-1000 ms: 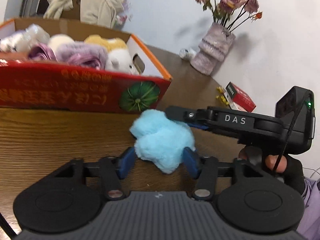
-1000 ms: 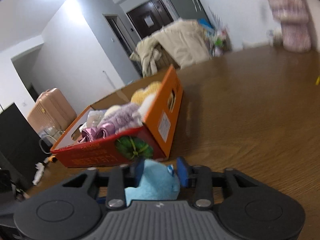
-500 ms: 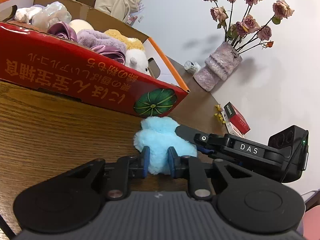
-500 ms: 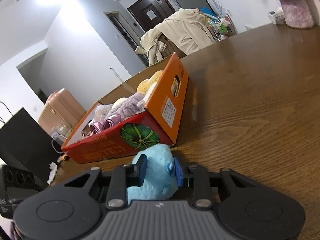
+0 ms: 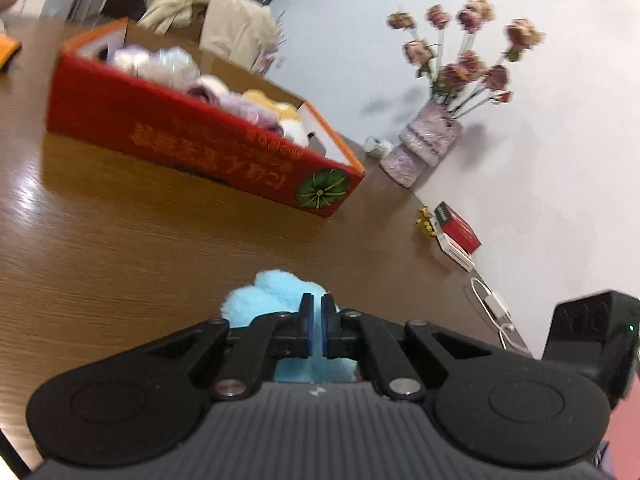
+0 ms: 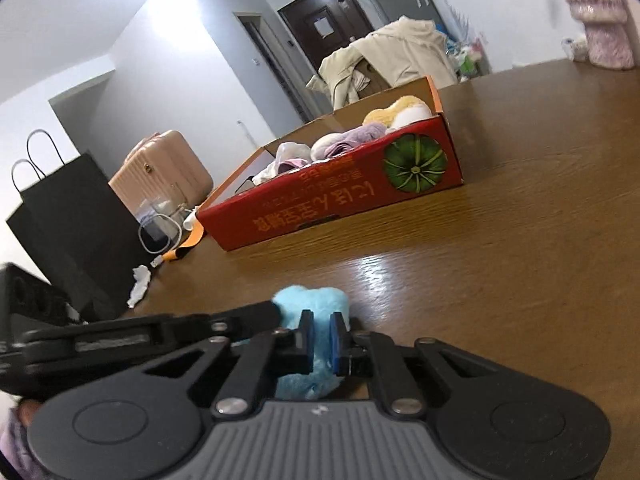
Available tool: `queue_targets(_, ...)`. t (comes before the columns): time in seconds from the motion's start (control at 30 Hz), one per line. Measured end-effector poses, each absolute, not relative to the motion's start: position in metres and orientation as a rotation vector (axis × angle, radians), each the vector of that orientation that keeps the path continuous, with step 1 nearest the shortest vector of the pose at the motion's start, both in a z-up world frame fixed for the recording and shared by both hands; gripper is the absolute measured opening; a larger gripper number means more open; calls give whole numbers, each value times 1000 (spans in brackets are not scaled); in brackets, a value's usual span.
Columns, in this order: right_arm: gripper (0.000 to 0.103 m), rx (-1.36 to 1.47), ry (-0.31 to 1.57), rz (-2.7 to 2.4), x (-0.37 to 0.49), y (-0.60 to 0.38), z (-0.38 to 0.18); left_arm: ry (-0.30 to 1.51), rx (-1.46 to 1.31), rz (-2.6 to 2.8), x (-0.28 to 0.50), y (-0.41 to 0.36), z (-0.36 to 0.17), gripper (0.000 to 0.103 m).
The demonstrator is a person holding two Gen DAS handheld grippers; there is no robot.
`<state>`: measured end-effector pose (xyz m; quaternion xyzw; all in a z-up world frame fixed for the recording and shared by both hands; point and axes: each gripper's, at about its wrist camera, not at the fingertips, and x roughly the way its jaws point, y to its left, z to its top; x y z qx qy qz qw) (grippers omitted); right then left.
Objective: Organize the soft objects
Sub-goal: 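Carry the light-blue plush into the cardboard box and open both tools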
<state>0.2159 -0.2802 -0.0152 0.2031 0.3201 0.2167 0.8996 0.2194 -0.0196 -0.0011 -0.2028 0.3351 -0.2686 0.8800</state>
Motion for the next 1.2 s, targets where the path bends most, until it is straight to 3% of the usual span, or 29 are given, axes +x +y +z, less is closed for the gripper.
queue_targets(0.13,6,408,636,356,198,-265,-12,680,-366,-582,192,4,7,8)
queue_targets(0.17,6,418,636,338,194,-262,-12,695,-379,-601,188,10,5,14)
queue_targets(0.2,6,426,637,321,190,-261,-13,714,-395,-620,185,13,0,28)
queue_targets(0.27,6,417,650,302,187,-253,-12,727,-417,-617,186,15,-7,43)
queue_targets(0.33,6,428,683,287,188,-250,-21,724,-450,-610,194,17,-11,43)
queue_targets(0.5,12,432,654,273,183,-250,-15,659,-473,-555,214,27,1,59)
queue_targets(0.63,26,509,634,295,187,-265,-7,665,-438,-519,238,33,6,59)
queue_targets(0.77,27,585,665,348,198,-265,-18,734,-449,-590,266,30,-4,57)
queue_targets(1.0,33,615,685,386,222,-260,-29,807,-484,-622,276,28,-25,36)
queue_targets(1.2,31,653,697,429,235,-266,-35,826,-535,-633,280,32,-31,31)
